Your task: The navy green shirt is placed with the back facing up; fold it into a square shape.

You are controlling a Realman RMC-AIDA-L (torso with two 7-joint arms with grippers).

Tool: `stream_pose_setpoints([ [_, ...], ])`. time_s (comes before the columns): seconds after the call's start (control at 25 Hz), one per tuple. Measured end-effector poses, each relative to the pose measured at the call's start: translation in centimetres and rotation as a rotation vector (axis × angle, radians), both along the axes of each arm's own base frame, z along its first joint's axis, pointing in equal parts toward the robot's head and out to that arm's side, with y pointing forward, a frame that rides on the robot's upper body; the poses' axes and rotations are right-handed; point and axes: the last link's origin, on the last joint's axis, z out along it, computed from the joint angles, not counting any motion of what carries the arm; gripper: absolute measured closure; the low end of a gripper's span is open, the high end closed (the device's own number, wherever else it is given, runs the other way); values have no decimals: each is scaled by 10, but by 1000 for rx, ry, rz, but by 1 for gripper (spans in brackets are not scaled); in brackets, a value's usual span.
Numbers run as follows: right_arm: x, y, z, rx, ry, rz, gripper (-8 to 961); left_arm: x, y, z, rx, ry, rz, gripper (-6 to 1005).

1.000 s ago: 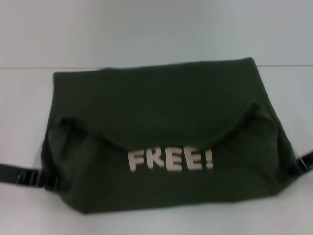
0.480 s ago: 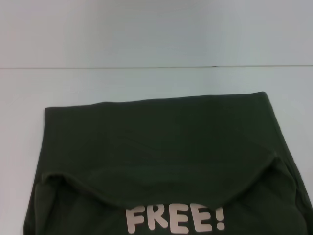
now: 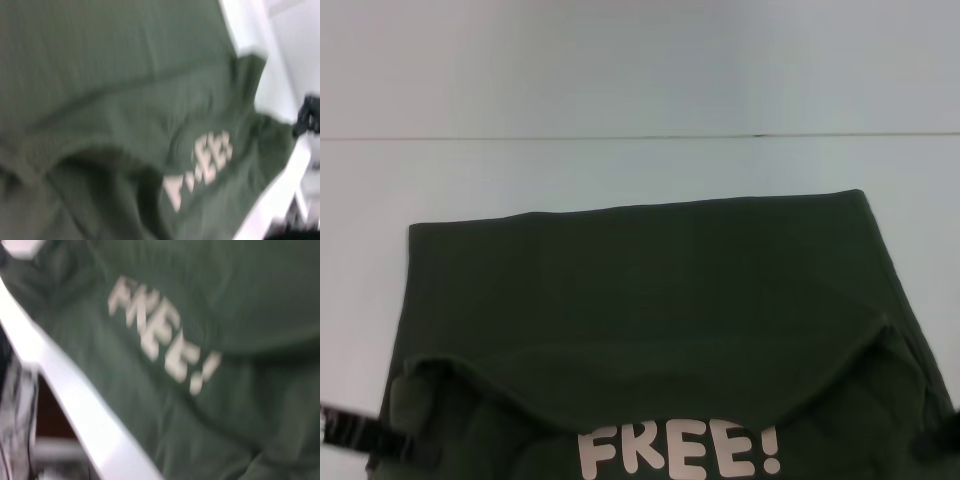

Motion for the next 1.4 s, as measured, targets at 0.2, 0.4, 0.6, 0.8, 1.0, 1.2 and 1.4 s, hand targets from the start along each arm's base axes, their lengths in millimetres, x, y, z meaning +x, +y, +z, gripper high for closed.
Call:
stream_pose_setpoints([
  [0.2,6,14,20,195,169,-116,894,3,17,19,186,-102,66,914],
  [0.4,18,35,29,394,282,-231,889,-4,35,34,411,-175,121,910],
  [0.6,25,53,26,585,340,-290,883,-18,52,38,597,-175,197,906],
  [0.8,22,69,-3,691,337,-291,878,-29,69,27,750,-177,243,903],
  [1.0,11,90,-18,796,321,-262,873,-32,85,14,866,-167,251,899],
  [1.2,0,111,-22,870,288,-236,868,-33,96,5,936,-125,248,895],
  [1.4,-13,127,-31,901,237,-196,863,-34,104,-7,951,-54,240,891],
])
